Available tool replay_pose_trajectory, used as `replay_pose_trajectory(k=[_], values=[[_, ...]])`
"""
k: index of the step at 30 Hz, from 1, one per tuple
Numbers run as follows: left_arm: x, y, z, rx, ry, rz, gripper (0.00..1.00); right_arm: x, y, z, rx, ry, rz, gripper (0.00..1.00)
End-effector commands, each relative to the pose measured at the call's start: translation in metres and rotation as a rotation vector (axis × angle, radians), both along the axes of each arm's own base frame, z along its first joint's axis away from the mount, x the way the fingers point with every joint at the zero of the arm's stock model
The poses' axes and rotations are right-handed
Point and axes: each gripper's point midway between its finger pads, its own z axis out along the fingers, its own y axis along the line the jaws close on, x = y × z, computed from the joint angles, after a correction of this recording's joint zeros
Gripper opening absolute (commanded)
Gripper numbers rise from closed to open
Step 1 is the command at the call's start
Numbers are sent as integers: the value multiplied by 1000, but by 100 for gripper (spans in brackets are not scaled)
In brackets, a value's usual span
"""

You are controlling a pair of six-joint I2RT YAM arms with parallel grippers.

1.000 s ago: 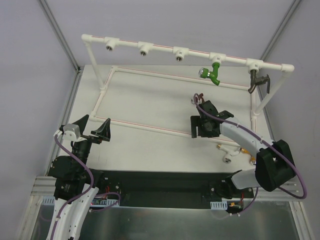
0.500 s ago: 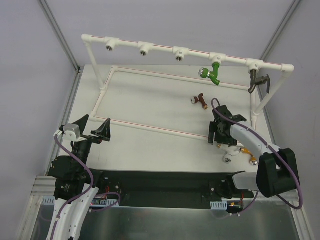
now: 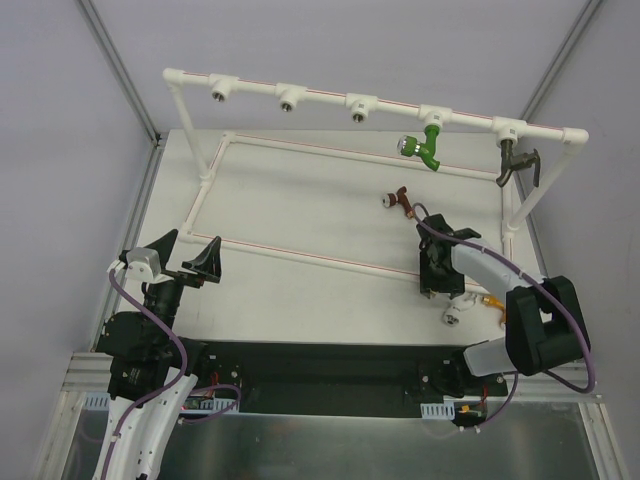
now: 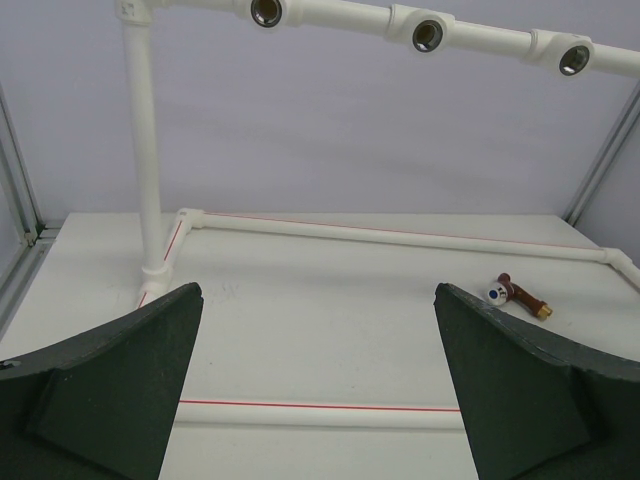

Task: Install the water faucets

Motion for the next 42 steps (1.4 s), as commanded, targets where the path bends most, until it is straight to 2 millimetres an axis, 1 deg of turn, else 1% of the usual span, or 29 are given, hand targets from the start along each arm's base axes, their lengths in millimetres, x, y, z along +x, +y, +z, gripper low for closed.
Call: replay_pose_trajectory(k=[1, 4, 5, 7, 8, 9, 11, 12, 13, 15, 16, 19, 22, 24, 25, 26, 28, 29, 30, 33, 35, 36, 42], values=[[-17, 1, 19, -14, -103, -14, 99, 2, 33, -11, 103, 29, 38, 54], [-17, 2, 19, -14, -103, -14, 99, 6, 54, -12, 129, 23, 76, 52], [-17, 1, 19, -13, -102, -14, 99, 11, 68, -8, 147, 4, 105, 53], [-17, 2, 19, -12, -104, -14, 99, 16, 84, -8, 162, -3, 133, 52], [-17, 2, 19, -12, -104, -14, 99, 15, 97, -7, 177, -5, 170, 52], [-17, 1, 19, -13, -103, -14, 99, 23, 110, 0, 197, -27, 190, 52], [-17, 2, 19, -11, -104, -12, 99, 24, 126, 5, 207, -36, 244, 53], [-17, 2, 19, -13, -104, -12, 99, 31, 134, 13, 213, -60, 266, 54], [-17, 2, 19, -13, -103, -11, 99, 29, 134, 17, 202, -55, 281, 54], [-17, 2, 19, -13, -104, -12, 99, 33, 133, 26, 175, -76, 319, 56], [-18, 2, 19, -14, -105, -14, 99, 33, 131, 35, 170, -88, 330, 56], [-19, 2, 20, -15, -109, -15, 99, 33, 120, 46, 126, -97, 385, 57], [-20, 2, 21, -14, -114, -16, 99, 34, 111, 49, 73, -81, 413, 58], [-19, 2, 21, -16, -114, -15, 99, 34, 110, 48, 58, -62, 461, 58], [-19, 2, 21, -16, -112, -15, 99, 34, 111, 44, 56, -39, 476, 58], [-20, 2, 21, -16, -114, -17, 99, 34, 117, 44, 80, -28, 503, 58], [-19, 1, 20, -15, -111, -17, 99, 33, 122, 37, 95, 7, 532, 58], [-19, 1, 21, -15, -112, -17, 99, 34, 126, 36, 109, 17, 548, 58], [-19, 2, 20, -13, -111, -16, 99, 33, 128, 35, 112, 28, 558, 58], [-19, 1, 20, -14, -110, -17, 99, 33, 129, 22, 103, 84, 580, 57], [-18, 1, 20, -13, -107, -18, 99, 32, 132, 19, 111, 106, 594, 57], [-18, 1, 20, -13, -107, -18, 99, 31, 132, 14, 110, 129, 597, 55], [-18, 1, 19, -12, -104, -20, 99, 31, 145, 3, 119, 165, 615, 50]])
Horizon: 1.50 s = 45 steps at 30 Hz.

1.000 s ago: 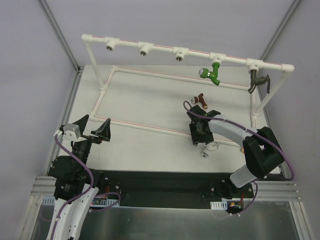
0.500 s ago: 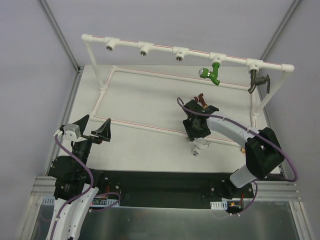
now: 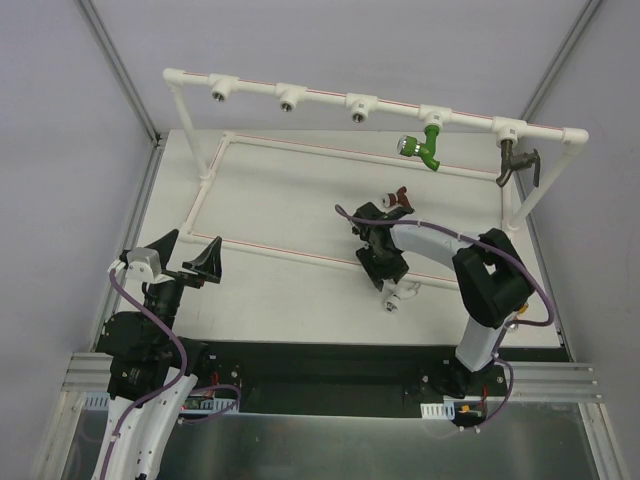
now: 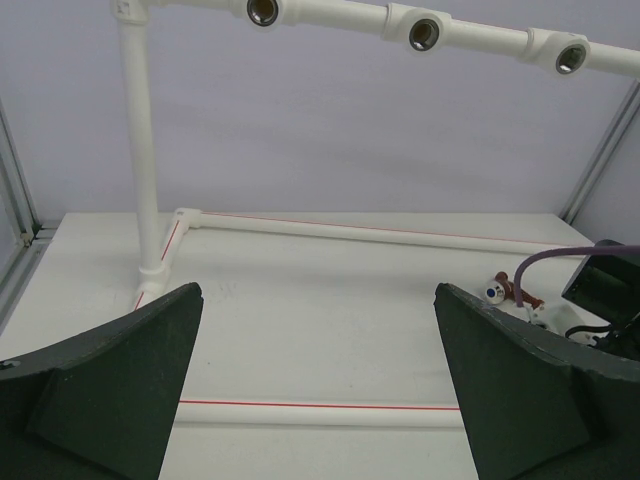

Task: Install the water faucets

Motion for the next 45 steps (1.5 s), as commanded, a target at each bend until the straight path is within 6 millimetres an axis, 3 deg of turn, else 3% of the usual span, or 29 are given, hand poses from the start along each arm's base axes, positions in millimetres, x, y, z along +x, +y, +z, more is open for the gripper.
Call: replay_pose_trajectory(k=[1, 6, 8, 13, 15, 17, 22, 23, 25, 26, 27, 28, 29, 30, 31, 32, 37, 42, 44, 45], values=[[-17, 1, 19, -12, -105, -16, 99, 1, 17, 3, 11, 20, 53, 50], [-17, 0, 18, -10, -102, -20, 99, -3, 29, -5, -16, 36, 88, 47], [-16, 0, 17, -6, -97, -23, 99, -4, 37, -6, -1, 38, 88, 35], [-11, -7, 13, 14, -72, -49, 99, -14, 68, 1, 120, 47, 116, 17], [-10, -16, 11, 37, -61, -95, 99, -12, 85, 14, 224, 15, 97, 5], [2, -26, 0, 55, 9, -134, 99, -10, 104, 33, 357, -27, 71, 2], [16, -46, -15, 70, 143, -225, 99, -5, 133, 87, 612, -142, -33, 2], [21, -48, -20, 73, 173, -229, 99, 1, 142, 112, 712, -207, -46, 2], [23, -51, -20, 70, 191, -241, 99, -4, 144, 120, 804, -216, -134, 2], [27, -54, -24, 68, 218, -252, 99, 1, 151, 149, 916, -291, -144, 2], [29, -57, -25, 71, 231, -265, 99, 1, 152, 158, 967, -313, -158, 2], [27, -63, -24, 74, 239, -304, 99, -5, 149, 152, 995, -294, -199, 2], [33, -70, -32, 62, 292, -331, 99, -4, 150, 173, 1072, -344, -195, 2], [33, -75, -36, 54, 319, -361, 99, -3, 149, 180, 1107, -370, -207, 2], [30, -86, -35, 48, 339, -424, 99, -2, 144, 177, 1109, -386, -243, 2], [34, -92, -44, 27, 397, -449, 99, -3, 140, 191, 1154, -424, -253, 2], [39, -116, -50, 59, 448, -480, 99, 0, 118, 206, 1289, -539, -398, 2], [34, -151, -58, 139, 457, -455, 99, 0, 88, 204, 1344, -601, -580, 2], [32, -170, -49, 143, 366, -470, 99, -3, 78, 210, 1387, -623, -627, 2], [23, -182, -47, 144, 328, -478, 99, -1, 70, 203, 1385, -635, -680, 2]])
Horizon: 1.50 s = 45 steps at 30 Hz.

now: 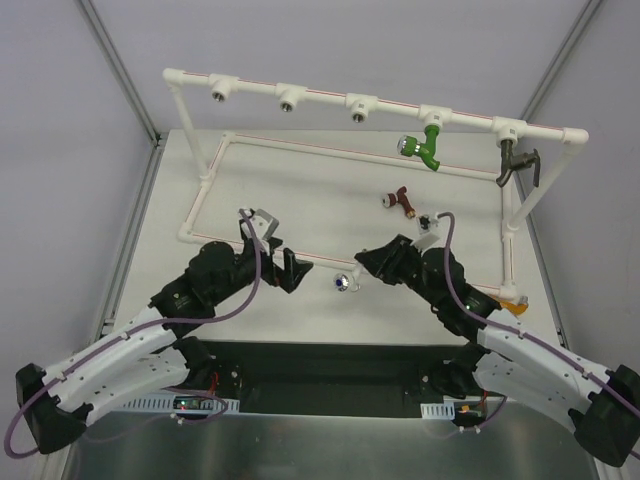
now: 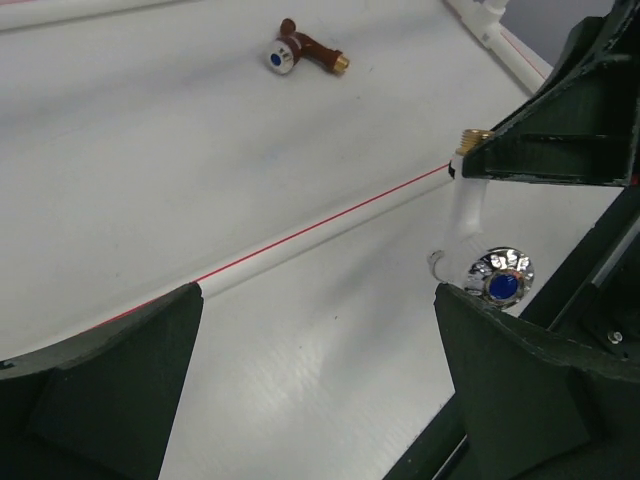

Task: Install the water faucets

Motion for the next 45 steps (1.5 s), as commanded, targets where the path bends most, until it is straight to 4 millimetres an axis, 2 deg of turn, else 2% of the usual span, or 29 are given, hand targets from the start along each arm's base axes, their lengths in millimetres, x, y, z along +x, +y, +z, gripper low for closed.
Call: replay_pose_trajectory(k=[1, 2, 3, 4, 5, 7, 8, 10, 11, 12, 15, 20, 21, 22, 27, 29, 31, 32, 33, 35, 40, 43, 45], values=[[2, -25, 30, -66, -215, 63, 99, 12, -25, 45, 245, -67, -196, 2], [1, -32, 49, -127, -303, 53, 99, 12, -29, 44, 253, -69, -215, 2], [-7, -40, 51, -148, -333, 26, 99, 13, -35, 41, 263, -64, -248, 2], [-7, -45, 38, -118, -349, 11, 99, 10, -43, 42, 264, -58, -268, 2], [-9, -50, 44, -147, -376, -3, 99, 10, -48, 42, 263, -52, -286, 2], [-16, -66, 29, -121, -376, -65, 99, 7, -62, 41, 265, -25, -342, 2], [-19, -72, 35, -157, -395, -78, 99, 6, -67, 41, 267, -15, -362, 1], [-26, -84, 25, -144, -422, -117, 99, 3, -79, 43, 274, -19, -400, 2], [-29, -88, 36, -199, -454, -124, 99, 2, -82, 45, 286, -25, -410, 2], [-30, -92, 28, -198, -456, -135, 99, 2, -87, 40, 274, -17, -430, 2], [-35, -108, 29, -225, -484, -176, 96, -2, -97, 47, 299, -33, -455, 2], [-45, -138, 31, -256, -500, -257, 96, -4, -102, 50, 302, -34, -469, 2], [-45, -147, 26, -250, -496, -273, 95, -4, -102, 50, 302, -32, -468, 2], [-46, -150, 31, -269, -513, -276, 94, -4, -102, 49, 304, -27, -469, 2], [-53, -178, 26, -254, -538, -325, 93, -4, -100, 49, 311, -16, -468, 2], [-52, -183, 31, -280, -558, -324, 91, -4, -100, 49, 317, -13, -468, 2], [-50, -192, 25, -282, -558, -332, 89, -4, -101, 52, 330, -15, -472, 2], [-49, -193, 32, -307, -573, -323, 86, -4, -102, 52, 333, -18, -475, 2], [-48, -197, 25, -306, -567, -326, 84, -5, -104, 55, 344, -23, -479, 2], [-45, -199, 29, -339, -573, -301, 81, -5, -105, 55, 353, -24, -482, 2], [-37, -208, 16, -342, -529, -275, 72, -8, -107, 62, 380, -35, -480, 2], [-37, -212, 20, -376, -535, -271, 64, -8, -107, 62, 381, -32, -478, 2], [-38, -215, 22, -391, -534, -283, 63, -8, -104, 62, 384, -26, -471, 2]])
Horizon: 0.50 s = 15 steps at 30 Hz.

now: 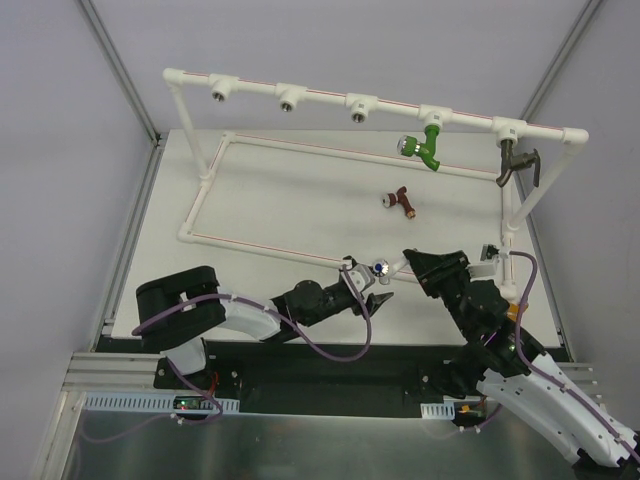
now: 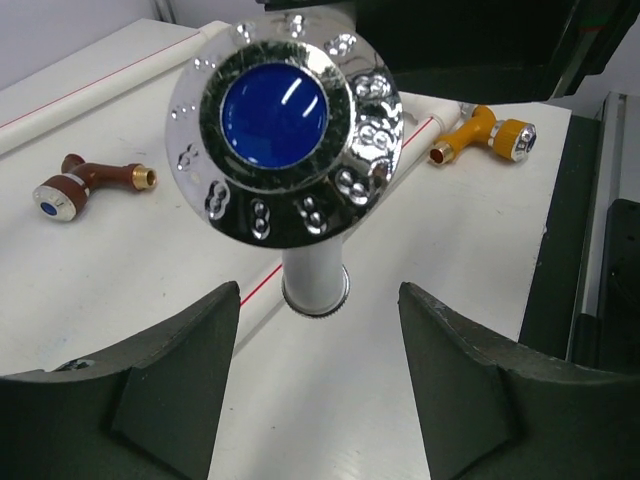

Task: Install the water faucets

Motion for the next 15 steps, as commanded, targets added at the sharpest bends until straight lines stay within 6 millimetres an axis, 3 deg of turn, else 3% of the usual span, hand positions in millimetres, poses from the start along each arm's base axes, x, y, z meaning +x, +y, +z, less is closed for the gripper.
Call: replay_pose_trajectory(k=[1, 10, 14, 15], values=[[-4, -9, 98, -363, -89, -24, 63, 1, 0, 27, 81, -43, -8, 2], [-6, -14, 110, -396, -110, -45, 61, 1, 12, 24, 97, -21, 32, 2], [-5, -14, 111, -404, -113, -37, 49, 1, 17, 27, 111, -25, 53, 1], [-4, -13, 111, -404, -117, -35, 39, 1, 18, 26, 110, -22, 56, 2]])
